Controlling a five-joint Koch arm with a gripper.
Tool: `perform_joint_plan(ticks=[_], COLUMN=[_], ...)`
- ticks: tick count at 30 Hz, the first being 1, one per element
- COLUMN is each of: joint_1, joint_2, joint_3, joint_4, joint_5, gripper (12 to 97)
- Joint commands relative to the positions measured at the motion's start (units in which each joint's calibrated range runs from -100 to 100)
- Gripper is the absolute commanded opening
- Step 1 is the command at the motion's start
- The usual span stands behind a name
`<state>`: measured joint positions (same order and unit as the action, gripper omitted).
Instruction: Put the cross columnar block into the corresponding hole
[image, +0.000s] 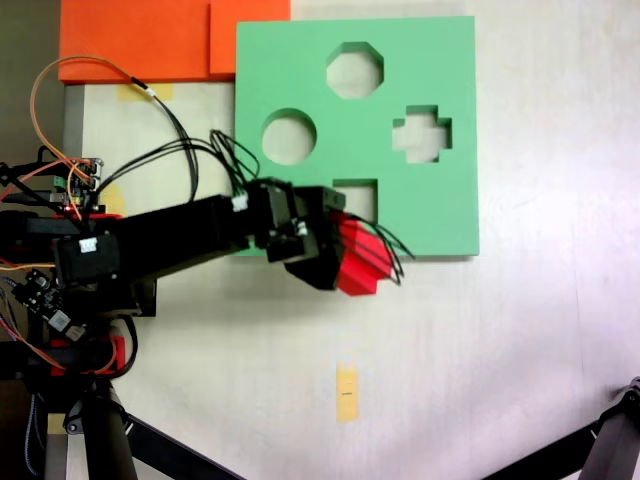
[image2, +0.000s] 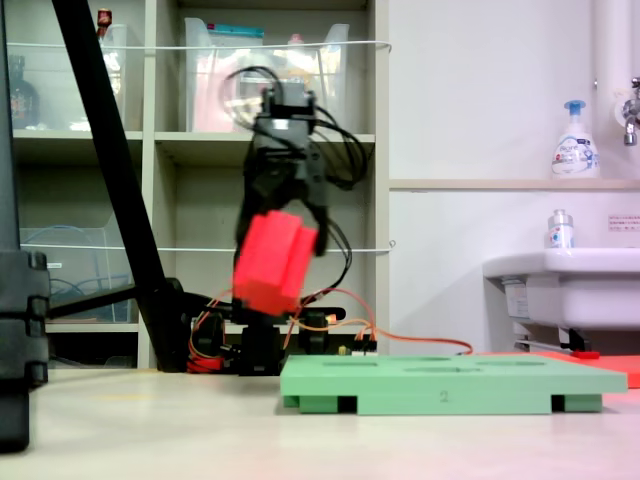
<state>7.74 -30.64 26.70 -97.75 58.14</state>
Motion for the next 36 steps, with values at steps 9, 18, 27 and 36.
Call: perform_joint_plan(ticks=[9, 18, 27, 36], joint_1=[9.38, 10.21, 9.77, 9.77], joint_2=[17.24, 27.99, 42.37, 47.40], joint_3=[17.56, 23.75, 36.21, 38.80], joint_4=[5.64, 9.78, 11.04, 16.53], joint_5=[8.99, 9.91, 9.96, 10.01], gripper=[31.1, 31.1, 31.1, 31.1])
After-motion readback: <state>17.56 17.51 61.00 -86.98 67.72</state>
